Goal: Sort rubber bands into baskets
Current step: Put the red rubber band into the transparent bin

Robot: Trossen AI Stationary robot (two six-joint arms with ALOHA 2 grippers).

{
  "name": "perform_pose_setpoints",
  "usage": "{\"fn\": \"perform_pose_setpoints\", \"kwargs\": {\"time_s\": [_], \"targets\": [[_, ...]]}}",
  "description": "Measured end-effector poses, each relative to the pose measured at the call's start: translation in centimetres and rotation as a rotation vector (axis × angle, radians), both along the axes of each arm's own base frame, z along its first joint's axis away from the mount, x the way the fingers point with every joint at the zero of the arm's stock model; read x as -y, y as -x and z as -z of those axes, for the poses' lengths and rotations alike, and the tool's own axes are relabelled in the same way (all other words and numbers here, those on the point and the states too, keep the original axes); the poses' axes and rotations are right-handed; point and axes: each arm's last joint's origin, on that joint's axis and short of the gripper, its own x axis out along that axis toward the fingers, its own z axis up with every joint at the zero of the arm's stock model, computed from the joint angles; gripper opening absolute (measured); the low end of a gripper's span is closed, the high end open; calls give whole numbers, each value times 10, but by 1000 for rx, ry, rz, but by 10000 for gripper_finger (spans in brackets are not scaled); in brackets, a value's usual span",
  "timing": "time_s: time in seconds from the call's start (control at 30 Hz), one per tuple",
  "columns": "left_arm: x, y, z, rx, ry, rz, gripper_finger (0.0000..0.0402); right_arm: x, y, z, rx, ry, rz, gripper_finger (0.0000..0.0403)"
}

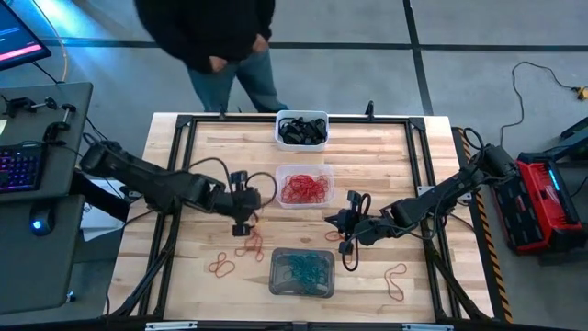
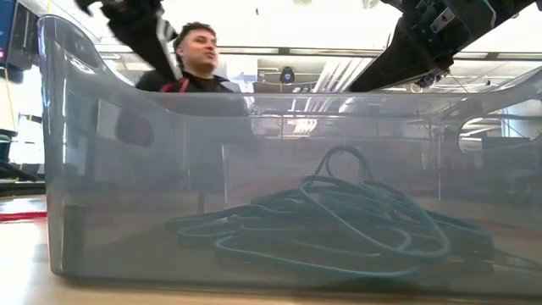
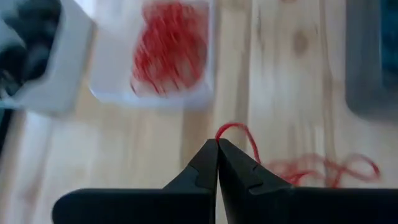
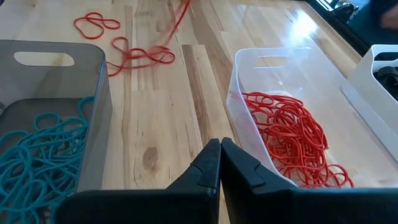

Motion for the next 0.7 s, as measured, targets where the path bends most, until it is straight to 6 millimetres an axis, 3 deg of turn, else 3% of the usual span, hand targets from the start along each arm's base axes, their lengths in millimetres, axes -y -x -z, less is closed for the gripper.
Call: {"fn": "perform_pose_setpoints", "kwargs": {"time_s": [0.37,0.7], "targets": [[-45,-32,-23,241,-72,25,0,0,0,0,7,-9,18,0],[-63,-38,-29,288,-110,20,0,0,0,0,7,-7,17,0]]}}
